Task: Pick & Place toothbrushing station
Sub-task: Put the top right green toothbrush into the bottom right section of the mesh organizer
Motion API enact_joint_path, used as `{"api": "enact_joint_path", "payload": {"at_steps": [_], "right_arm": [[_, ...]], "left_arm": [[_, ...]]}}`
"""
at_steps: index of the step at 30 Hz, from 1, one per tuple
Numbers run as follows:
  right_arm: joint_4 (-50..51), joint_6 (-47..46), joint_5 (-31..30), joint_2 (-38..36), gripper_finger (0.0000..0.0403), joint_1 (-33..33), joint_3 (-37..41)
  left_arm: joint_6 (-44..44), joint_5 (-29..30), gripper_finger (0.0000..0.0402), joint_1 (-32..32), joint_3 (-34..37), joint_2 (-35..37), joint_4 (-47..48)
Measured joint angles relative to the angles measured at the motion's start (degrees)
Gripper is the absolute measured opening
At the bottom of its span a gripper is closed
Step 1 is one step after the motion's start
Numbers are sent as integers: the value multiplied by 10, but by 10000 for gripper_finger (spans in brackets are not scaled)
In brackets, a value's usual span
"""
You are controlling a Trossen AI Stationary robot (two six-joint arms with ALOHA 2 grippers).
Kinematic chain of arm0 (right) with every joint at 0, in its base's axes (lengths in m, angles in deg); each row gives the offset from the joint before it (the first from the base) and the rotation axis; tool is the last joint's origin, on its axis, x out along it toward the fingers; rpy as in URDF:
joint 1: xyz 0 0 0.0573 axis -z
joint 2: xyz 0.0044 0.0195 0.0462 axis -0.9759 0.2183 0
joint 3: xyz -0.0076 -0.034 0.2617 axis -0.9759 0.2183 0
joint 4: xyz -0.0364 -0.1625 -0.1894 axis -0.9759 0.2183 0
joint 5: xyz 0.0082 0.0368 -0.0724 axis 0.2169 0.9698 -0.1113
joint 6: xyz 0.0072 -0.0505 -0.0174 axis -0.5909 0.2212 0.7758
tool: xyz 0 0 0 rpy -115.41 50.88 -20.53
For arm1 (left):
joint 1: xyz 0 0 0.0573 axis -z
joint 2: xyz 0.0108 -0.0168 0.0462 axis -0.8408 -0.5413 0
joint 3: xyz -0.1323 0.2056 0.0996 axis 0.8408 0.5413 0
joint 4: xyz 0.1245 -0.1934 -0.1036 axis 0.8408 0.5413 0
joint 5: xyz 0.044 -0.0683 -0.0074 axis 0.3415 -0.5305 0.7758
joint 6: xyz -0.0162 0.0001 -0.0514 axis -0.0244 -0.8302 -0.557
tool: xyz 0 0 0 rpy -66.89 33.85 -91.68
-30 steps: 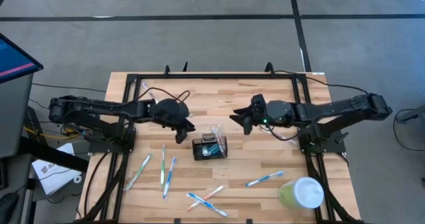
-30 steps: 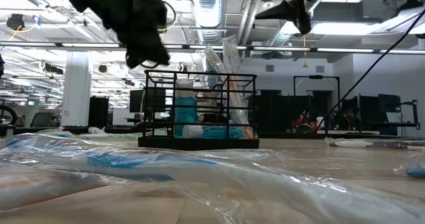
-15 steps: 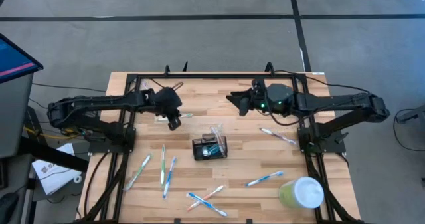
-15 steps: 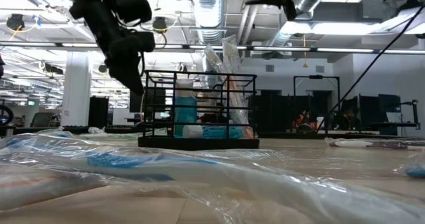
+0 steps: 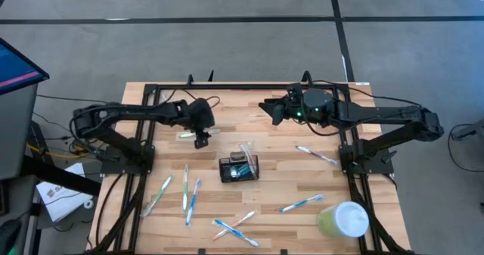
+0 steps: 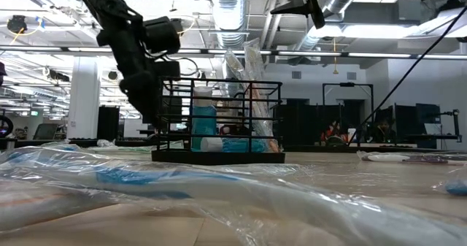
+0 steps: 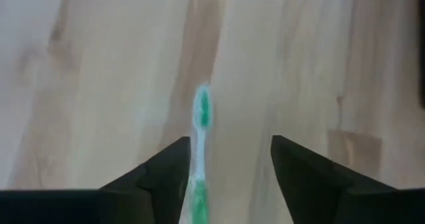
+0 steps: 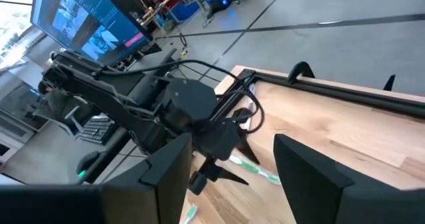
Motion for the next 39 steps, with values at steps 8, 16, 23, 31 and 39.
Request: {"api": "enact_joint_path", "payload": {"at_steps": [8,16,23,31,39], "right_arm": [[2,1,7,0,204,-5,0],[17,1,11,0,204,-6,0],[16,0,11,0,204,-6,0],[16,0,11,0,205,-6,0],[16,0,11,0,204,-6,0]], "left_arm": [[-4,9,215,-4,0,-39,-21],[-4,6,210,-6,1,-63,-22],[-5,6,209,-18,41,-62,-37],[-5,4,209,-18,72,-59,-78],[-5,-2,199,-18,73,-60,-87]]}}
